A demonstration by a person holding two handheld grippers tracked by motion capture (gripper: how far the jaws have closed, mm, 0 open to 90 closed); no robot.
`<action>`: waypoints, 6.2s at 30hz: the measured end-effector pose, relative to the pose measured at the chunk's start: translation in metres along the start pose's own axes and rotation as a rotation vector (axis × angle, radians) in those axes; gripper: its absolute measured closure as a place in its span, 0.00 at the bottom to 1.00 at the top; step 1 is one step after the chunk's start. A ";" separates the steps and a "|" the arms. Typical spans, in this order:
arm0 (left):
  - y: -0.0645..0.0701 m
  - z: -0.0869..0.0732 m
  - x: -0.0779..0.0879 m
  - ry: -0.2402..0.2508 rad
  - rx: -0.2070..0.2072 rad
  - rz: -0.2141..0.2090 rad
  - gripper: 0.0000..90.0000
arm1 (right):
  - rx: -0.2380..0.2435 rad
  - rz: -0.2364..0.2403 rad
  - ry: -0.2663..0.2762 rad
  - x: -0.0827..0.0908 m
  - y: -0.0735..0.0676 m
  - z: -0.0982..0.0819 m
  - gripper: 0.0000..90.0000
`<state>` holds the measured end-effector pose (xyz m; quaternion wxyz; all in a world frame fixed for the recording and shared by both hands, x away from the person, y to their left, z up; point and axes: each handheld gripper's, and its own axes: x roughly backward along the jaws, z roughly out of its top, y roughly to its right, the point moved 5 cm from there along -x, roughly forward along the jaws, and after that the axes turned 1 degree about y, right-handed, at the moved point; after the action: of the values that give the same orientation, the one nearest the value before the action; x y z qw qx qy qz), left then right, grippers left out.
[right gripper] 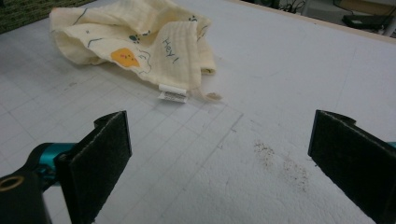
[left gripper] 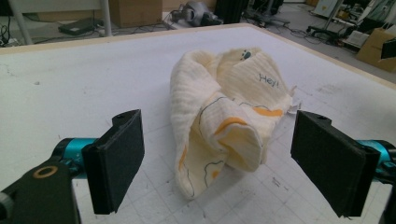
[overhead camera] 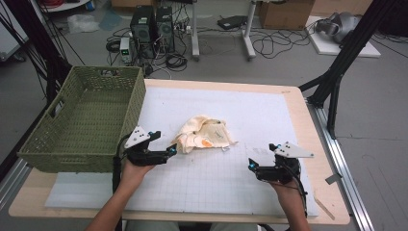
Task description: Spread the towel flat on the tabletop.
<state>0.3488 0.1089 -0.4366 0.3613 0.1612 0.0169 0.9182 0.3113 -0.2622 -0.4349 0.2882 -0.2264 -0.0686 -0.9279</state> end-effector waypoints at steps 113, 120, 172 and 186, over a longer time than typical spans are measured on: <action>-0.010 -0.027 -0.024 -0.182 0.025 0.002 0.39 | 0.106 -0.135 -0.169 -0.119 0.040 0.064 0.68; -0.014 -0.027 -0.038 -0.239 0.034 0.035 0.39 | 0.068 -0.080 -0.182 -0.089 0.041 0.044 0.63; -0.056 0.019 -0.104 -0.240 0.034 0.155 0.44 | 0.098 0.300 -0.142 -0.029 -0.016 0.003 0.60; -0.042 0.016 -0.083 -0.189 0.017 0.101 0.37 | 0.088 0.053 -0.205 -0.119 0.028 0.032 0.55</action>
<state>0.4385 0.0833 -0.4513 0.3134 0.2509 -0.0176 0.9157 0.4261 -0.2169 -0.4610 0.3137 -0.3090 -0.1326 -0.8880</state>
